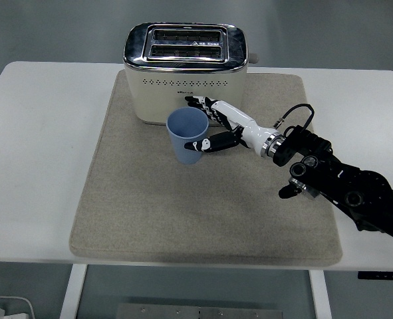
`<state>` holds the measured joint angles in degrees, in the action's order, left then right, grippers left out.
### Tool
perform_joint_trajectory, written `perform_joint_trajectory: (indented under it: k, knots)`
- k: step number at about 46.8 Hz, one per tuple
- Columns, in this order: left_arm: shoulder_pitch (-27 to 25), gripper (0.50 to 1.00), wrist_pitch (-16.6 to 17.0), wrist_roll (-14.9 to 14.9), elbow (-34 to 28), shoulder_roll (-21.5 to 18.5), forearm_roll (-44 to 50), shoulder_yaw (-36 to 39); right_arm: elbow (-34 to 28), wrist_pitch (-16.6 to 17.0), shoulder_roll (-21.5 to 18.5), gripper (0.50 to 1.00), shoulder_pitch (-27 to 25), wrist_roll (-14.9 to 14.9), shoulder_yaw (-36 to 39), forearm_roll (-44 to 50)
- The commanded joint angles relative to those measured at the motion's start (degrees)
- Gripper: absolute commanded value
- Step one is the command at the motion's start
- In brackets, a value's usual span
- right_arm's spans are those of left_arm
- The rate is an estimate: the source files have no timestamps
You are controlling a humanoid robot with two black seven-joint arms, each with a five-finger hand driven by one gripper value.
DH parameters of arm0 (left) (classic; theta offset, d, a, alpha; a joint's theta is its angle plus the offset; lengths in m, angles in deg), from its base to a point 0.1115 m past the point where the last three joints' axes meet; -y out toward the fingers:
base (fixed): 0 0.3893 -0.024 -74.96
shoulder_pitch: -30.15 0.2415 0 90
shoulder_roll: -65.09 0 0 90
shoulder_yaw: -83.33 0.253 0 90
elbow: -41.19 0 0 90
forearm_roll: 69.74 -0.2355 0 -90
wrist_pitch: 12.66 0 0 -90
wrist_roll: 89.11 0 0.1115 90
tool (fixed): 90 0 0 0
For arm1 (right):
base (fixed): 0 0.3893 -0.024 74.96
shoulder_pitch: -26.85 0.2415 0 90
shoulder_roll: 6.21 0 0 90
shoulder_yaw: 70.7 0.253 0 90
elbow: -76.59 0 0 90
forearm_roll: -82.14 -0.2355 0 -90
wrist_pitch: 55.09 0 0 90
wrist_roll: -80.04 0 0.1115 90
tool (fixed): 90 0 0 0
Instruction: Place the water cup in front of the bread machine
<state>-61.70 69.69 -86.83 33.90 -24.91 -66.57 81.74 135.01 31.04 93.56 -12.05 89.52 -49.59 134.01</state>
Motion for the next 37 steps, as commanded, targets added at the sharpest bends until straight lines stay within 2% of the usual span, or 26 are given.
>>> perform_joint_trajectory:
  k: [1,24,37]
  knots:
    - [0.00,0.999,0.00,0.00,0.00,0.00,0.00,0.00,0.38,0.09,1.47,0.946,-0.57,0.01,-0.02,-0.01]
    - [0.00,0.999,0.00,0.00,0.00,0.00,0.00,0.00,5.65,1.31,9.03,0.946,-3.02,0.01,1.74,-0.01]
    - [0.00,0.999,0.00,0.00,0.00,0.00,0.00,0.00,7.23,5.00,15.89,0.946,-8.91,0.19,10.34,-0.01]
